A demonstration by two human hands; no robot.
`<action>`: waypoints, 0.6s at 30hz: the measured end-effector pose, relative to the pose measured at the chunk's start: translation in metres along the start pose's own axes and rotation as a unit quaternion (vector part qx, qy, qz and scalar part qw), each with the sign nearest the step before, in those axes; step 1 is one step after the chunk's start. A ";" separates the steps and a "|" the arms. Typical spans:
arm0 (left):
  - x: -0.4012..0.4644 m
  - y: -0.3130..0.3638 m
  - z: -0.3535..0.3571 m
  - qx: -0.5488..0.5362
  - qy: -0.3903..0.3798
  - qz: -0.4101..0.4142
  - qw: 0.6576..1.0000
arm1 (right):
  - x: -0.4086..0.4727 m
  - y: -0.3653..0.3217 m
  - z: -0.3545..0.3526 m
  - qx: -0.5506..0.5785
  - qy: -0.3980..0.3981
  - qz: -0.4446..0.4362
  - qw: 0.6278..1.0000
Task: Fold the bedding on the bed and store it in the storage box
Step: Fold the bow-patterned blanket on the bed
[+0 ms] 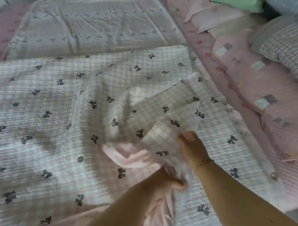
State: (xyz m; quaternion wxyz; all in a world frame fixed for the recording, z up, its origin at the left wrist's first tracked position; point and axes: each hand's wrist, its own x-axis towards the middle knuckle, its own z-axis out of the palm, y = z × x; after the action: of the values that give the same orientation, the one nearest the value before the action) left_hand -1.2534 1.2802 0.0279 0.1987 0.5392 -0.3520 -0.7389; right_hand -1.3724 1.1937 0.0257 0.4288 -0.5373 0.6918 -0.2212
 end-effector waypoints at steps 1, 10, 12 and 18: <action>-0.004 -0.001 0.010 0.031 -0.007 -0.009 0.999 | 0.004 -0.006 -0.007 -0.014 0.003 -0.006 1.000; -0.002 -0.003 0.057 0.308 -0.107 -0.004 0.945 | 0.003 -0.020 -0.027 -0.395 -0.149 -0.169 0.891; -0.002 -0.003 0.058 0.317 -0.108 -0.001 0.942 | 0.006 -0.014 -0.028 -0.439 -0.216 -0.109 0.865; -0.001 -0.007 0.030 -0.028 -0.006 -0.055 0.998 | 0.006 0.024 -0.054 -0.459 -0.208 0.071 0.861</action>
State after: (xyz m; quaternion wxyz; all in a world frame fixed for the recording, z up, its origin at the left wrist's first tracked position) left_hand -1.2800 1.2948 0.0284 0.1704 0.5479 -0.3019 -0.7614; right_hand -1.4306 1.1876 0.0339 0.2821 -0.6559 0.6460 0.2699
